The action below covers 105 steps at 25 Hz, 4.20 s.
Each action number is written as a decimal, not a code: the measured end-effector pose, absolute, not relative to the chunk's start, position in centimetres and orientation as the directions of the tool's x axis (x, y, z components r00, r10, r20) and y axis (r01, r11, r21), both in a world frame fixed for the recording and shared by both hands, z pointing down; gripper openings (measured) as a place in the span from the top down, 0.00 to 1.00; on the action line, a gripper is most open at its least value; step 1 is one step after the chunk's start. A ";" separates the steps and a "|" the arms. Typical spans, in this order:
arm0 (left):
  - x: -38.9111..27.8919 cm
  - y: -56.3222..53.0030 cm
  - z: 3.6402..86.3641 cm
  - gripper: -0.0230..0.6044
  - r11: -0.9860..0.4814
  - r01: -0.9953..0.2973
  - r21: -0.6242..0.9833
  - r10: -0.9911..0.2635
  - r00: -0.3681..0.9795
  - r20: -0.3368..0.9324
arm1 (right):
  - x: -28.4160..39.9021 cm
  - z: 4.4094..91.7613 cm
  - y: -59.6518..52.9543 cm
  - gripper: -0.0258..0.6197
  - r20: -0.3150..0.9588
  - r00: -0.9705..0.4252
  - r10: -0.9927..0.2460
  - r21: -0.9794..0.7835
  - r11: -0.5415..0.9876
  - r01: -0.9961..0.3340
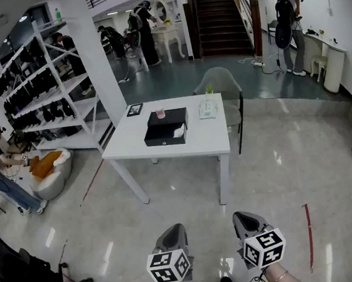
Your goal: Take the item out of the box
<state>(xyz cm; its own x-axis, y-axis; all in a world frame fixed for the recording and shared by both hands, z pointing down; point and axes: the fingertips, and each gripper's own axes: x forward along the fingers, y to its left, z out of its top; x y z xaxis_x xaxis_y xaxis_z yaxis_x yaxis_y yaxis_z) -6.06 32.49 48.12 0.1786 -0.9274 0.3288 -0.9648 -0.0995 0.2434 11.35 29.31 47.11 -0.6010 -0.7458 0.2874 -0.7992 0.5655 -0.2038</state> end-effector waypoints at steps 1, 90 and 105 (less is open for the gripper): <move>-5.9 32.5 48.1 0.92 -0.101 -0.965 0.242 -0.928 0.179 0.327 | 11.5 47.1 29.3 0.96 0.287 -0.601 -0.746 -0.205 0.565 -0.800; -19.1 -11.3 48.6 0.58 -0.192 -0.970 0.147 -0.904 0.233 0.358 | 1.1 48.8 -10.7 0.96 0.323 -0.480 -0.816 -0.251 0.415 -0.875; -19.2 -21.3 48.8 0.58 -0.162 -0.976 0.143 -0.902 0.205 0.380 | -0.4 50.3 -20.9 0.96 0.354 -0.536 -0.766 -0.293 0.454 -0.842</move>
